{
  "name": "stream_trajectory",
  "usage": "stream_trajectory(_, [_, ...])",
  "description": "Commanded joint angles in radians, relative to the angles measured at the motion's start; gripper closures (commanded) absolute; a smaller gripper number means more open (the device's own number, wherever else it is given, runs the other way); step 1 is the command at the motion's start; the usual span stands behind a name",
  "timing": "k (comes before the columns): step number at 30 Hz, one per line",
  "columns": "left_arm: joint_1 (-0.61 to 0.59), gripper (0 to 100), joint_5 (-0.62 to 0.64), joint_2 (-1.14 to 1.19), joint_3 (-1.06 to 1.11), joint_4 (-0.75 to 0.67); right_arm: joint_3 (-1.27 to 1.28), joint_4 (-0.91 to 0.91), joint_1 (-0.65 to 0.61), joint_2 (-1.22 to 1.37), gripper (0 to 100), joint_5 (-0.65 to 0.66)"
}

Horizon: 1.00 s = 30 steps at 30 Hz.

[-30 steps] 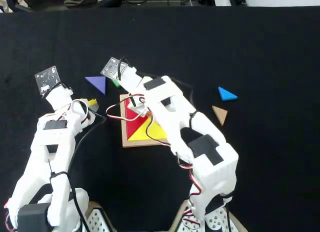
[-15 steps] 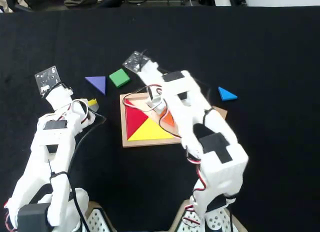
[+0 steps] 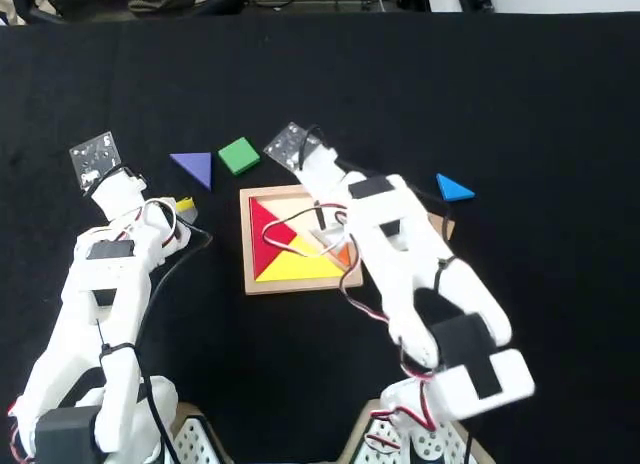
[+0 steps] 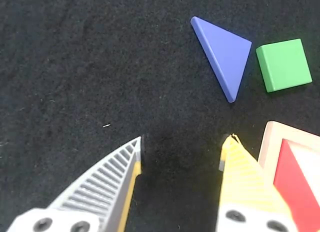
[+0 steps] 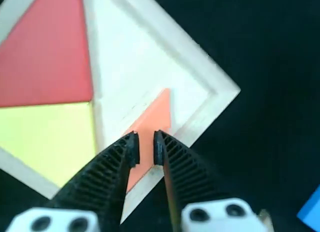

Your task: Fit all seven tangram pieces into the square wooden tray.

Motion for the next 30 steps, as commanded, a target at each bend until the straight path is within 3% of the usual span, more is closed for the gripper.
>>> stream_trajectory(1, [0.012, 74, 0.003, -0.005, -0.015, -0.020, -0.022, -0.018, 0.014, -0.070, 93.8, -0.009])
stream_trajectory(13, [0.012, 74, 0.003, -0.005, -0.013, -0.020, -0.179, -0.063, -0.018, 0.170, 94.1, -0.012])
stream_trajectory(30, [0.012, 74, 0.003, -0.005, -0.016, -0.020, -0.133, 0.038, -0.008, 0.171, 94.2, -0.005])
